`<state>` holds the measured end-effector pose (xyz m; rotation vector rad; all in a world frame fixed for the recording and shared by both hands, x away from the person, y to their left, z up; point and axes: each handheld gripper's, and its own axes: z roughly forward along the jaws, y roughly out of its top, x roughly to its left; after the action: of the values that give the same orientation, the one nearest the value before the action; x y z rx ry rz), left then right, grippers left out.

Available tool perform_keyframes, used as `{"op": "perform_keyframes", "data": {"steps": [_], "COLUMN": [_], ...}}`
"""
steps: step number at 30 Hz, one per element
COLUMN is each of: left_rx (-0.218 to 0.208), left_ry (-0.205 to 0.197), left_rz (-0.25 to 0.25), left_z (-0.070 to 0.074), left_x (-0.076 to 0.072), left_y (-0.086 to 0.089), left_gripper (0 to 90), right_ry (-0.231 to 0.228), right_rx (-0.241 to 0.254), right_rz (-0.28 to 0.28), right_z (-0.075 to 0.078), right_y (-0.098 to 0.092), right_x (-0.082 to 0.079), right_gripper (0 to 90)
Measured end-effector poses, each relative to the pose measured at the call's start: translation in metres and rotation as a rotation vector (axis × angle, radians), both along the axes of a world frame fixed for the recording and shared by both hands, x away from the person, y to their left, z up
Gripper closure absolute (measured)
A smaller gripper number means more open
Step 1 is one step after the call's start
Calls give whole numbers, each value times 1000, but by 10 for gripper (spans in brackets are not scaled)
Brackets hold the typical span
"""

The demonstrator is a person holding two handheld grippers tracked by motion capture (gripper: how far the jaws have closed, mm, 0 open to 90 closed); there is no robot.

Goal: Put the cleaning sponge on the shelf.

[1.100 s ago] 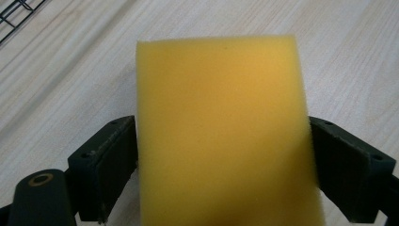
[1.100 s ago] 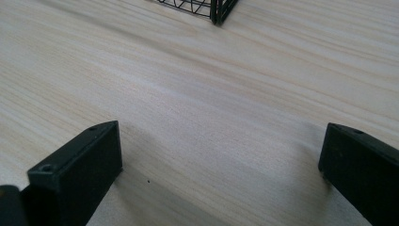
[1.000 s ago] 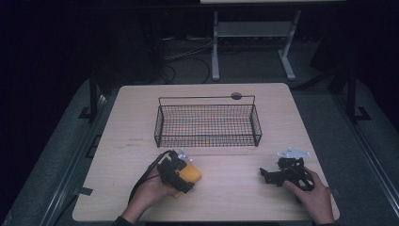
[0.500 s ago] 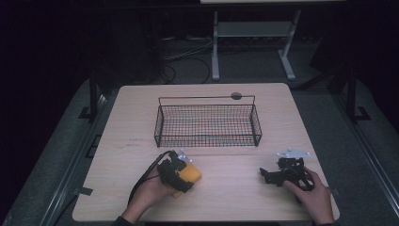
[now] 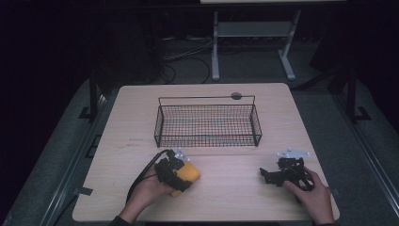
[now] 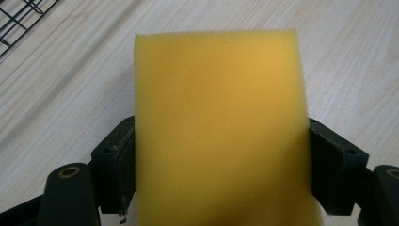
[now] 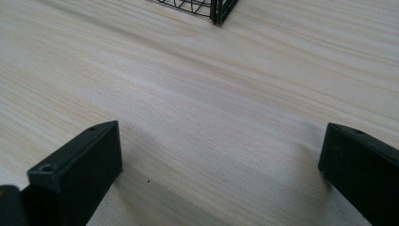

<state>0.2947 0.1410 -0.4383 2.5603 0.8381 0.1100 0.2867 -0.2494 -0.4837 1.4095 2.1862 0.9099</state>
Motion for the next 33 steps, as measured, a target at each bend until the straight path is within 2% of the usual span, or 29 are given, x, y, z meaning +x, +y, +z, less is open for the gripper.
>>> {"op": "perform_keyframes", "data": {"steps": [9, 18, 23, 33], "left_rx": [-9, -32, -40, -52], "left_ry": [-8, -19, -16, -41], "left_rz": [-4, 12, 21, 28], "left_z": [11, 26, 29, 46], "left_x": [1, 6, 8, 13], "left_y": [5, 14, 17, 20], "left_gripper": [226, 228, 227, 227], "right_ry": [0, 0, 0, 0], "right_rx": [0, 0, 0, 0], "right_rz": [0, 0, 0, 0], "right_z": [0, 0, 0, 0], "right_y": [0, 0, 0, 0], "right_x": [0, 0, 0, 0], "right_gripper": [0, 0, 0, 0]}}
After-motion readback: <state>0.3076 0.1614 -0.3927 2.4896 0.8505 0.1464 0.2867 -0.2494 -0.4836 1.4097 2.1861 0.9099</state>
